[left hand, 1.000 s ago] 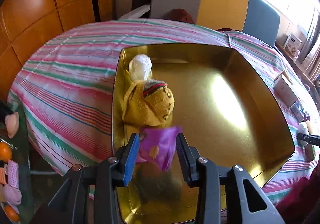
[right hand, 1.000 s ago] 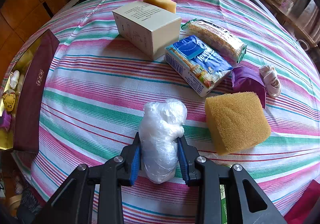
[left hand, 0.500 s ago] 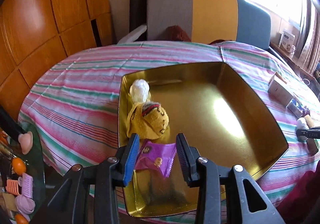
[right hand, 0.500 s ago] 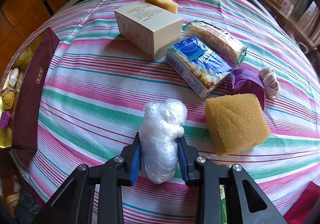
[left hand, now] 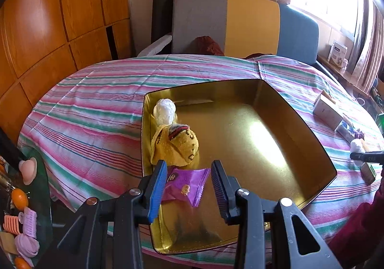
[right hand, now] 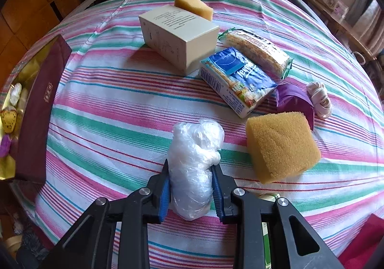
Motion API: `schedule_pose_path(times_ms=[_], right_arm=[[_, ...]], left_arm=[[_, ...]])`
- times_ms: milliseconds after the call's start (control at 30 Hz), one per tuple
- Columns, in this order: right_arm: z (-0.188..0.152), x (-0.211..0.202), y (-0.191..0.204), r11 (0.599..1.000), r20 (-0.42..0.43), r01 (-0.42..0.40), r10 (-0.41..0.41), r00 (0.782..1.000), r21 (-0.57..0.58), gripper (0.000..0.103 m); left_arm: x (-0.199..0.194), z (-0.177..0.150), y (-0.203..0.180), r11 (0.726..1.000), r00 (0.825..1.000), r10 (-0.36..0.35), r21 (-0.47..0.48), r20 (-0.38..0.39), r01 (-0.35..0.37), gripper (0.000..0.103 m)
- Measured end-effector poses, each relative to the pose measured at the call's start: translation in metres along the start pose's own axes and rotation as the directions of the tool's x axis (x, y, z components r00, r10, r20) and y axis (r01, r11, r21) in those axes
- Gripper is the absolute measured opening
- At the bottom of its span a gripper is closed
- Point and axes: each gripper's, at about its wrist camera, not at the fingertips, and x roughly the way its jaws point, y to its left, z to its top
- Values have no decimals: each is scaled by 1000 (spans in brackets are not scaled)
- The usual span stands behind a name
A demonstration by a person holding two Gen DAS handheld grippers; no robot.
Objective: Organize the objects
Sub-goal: 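Lower the purple snack bag into the gold tray and open the left tool, then carry the plastic bundle into the gold tray and open the right tool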
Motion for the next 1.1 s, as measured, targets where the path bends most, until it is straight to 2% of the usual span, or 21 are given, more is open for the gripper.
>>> schedule_pose_path(times_ms=[133, 233, 333, 433, 533, 600, 700, 833, 900, 1000, 1100], right_arm=[[7, -33, 13, 998, 90, -59, 58, 994, 6, 30], [15, -59, 38, 992, 158, -118, 122, 980, -35, 30], [24, -79, 77, 975, 193, -196, 213, 958, -105, 30], [26, -89, 128, 942, 190, -273, 310, 932, -196, 30], [24, -85, 187, 889, 134, -347, 399, 907, -298, 30], [20, -72, 227, 859, 81, -370, 422, 903, -353, 30], [16, -42, 277, 830, -14, -396, 425, 905, -393, 30], [-1, -7, 331, 801, -148, -416, 392, 908, -431, 34], [-10, 7, 352, 773, -225, -460, 402, 888, -437, 34], [-20, 18, 371, 738, -279, -527, 447, 850, -421, 40], [-23, 25, 380, 703, -324, -615, 525, 787, -357, 42]], left_arm=[[1, -2, 4, 1000, 1000, -3, -12, -3, 3, 38], [2, -3, 8, 1000, 1000, -8, -21, -7, 8, 38], [0, -2, 17, 999, 1000, -13, -30, -12, 12, 38], [-4, 0, 37, 998, 1000, 9, -55, -12, -9, 38], [-10, 0, 62, 994, 998, 56, -97, -5, -56, 38], [-11, -2, 78, 987, 997, 81, -141, -7, -81, 38], [-9, -5, 90, 979, 995, 100, -177, -14, -100, 38], [-7, -8, 91, 979, 997, 81, -186, -13, -82, 38], [-3, -10, 91, 979, 998, 65, -192, -25, -69, 38], [2, -12, 92, 979, 998, 50, -194, -40, -57, 38], [3, -14, 92, 978, 998, 43, -203, -45, -51, 38]])
